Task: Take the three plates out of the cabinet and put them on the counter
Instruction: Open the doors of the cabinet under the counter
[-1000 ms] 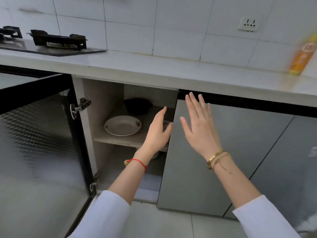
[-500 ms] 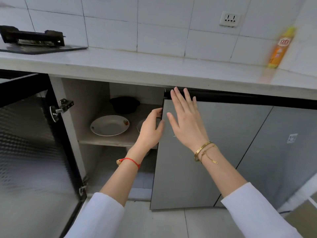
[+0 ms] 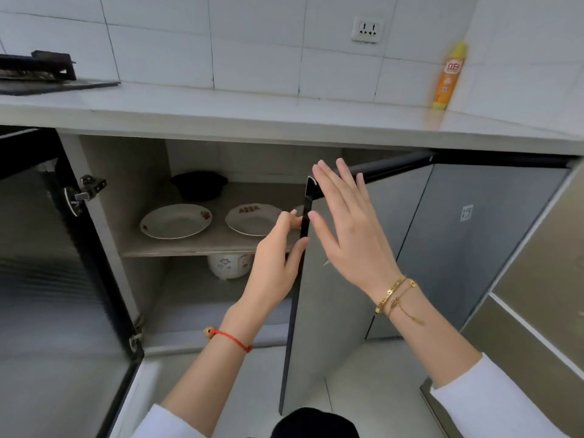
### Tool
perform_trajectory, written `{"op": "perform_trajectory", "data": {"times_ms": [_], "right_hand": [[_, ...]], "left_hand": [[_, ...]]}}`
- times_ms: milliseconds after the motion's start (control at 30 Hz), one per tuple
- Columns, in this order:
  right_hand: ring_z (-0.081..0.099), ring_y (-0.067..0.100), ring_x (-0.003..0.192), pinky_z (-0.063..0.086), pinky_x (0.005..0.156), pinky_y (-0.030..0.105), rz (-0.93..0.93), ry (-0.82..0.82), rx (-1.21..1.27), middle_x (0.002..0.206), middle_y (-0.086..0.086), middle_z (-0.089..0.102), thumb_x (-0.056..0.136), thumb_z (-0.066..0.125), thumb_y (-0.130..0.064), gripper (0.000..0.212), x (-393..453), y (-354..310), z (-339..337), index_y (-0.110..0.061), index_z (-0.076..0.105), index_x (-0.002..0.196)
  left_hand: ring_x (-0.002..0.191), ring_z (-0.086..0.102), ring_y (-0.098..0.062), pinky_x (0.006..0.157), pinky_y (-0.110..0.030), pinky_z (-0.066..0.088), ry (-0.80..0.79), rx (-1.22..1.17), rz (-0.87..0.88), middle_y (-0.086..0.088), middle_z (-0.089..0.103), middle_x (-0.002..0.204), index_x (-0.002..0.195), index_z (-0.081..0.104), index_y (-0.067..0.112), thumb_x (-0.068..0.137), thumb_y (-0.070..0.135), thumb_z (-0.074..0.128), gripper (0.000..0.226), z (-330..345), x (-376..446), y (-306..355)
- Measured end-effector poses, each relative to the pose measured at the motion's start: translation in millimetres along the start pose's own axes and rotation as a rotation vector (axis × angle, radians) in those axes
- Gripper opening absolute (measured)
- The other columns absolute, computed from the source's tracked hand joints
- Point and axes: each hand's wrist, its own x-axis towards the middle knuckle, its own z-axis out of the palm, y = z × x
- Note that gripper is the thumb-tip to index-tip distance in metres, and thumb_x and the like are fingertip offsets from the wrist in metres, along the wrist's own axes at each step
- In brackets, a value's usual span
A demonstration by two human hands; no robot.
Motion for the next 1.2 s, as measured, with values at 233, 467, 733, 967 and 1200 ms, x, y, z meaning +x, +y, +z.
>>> {"op": "perform_trajectory", "data": {"times_ms": [233, 467, 733, 967, 1200], "right_hand": [[0.007, 0.012, 0.15, 0.01, 0.123, 0.041, 0.047, 0.059, -0.012, 0.158, -0.002, 0.026, 0.101, 0.045, -0.03, 0.054, -43, 5, -42, -0.013, 0.027, 0.149], [0.01, 0.013, 0.15, 0.011, 0.123, 0.041, 0.13, 0.137, -0.063, 0.157, -0.004, 0.028, 0.099, 0.051, -0.027, 0.056, -88, 24, -83, -0.013, 0.029, 0.148], [0.013, 0.015, 0.149, 0.012, 0.123, 0.043, 0.228, 0.162, -0.15, 0.157, -0.002, 0.029, 0.098, 0.05, -0.023, 0.054, -129, 47, -127, -0.012, 0.03, 0.147], [0.007, 0.015, 0.15, 0.009, 0.123, 0.04, 0.365, 0.106, -0.406, 0.16, -0.001, 0.02, 0.1, 0.043, -0.032, 0.058, -161, 73, -165, -0.012, 0.022, 0.151], [-0.002, 0.016, 0.15, 0.005, 0.123, 0.042, 0.485, 0.037, -0.637, 0.162, -0.001, 0.012, 0.102, 0.038, -0.035, 0.059, -185, 107, -196, -0.014, 0.016, 0.152]], "left_hand": [[0.124, 0.046, 0.013, 0.099, -0.008, 0.038, -0.094, -0.123, 0.102, 0.044, 0.037, 0.134, 0.135, 0.043, 0.004, 0.093, 0.013, 0.06, 0.046, 26, -28, 25], [0.136, 0.044, -0.008, 0.108, -0.035, 0.044, -0.24, -0.286, 0.243, 0.021, 0.031, 0.153, 0.131, 0.038, 0.038, 0.094, 0.021, 0.06, 0.046, 65, -46, 63], [0.137, 0.042, -0.004, 0.112, -0.046, 0.038, -0.284, -0.389, 0.3, 0.027, 0.03, 0.152, 0.145, 0.032, 0.037, 0.091, 0.028, 0.065, 0.064, 116, -51, 98], [0.145, 0.026, -0.006, 0.114, -0.045, 0.035, -0.311, -0.32, 0.365, 0.02, 0.03, 0.155, 0.15, 0.03, 0.027, 0.093, 0.033, 0.061, 0.065, 170, -58, 127], [0.149, 0.013, -0.008, 0.118, -0.046, 0.028, -0.428, -0.243, 0.455, 0.015, 0.017, 0.161, 0.153, 0.02, 0.028, 0.097, 0.038, 0.054, 0.067, 218, -54, 142]]}}
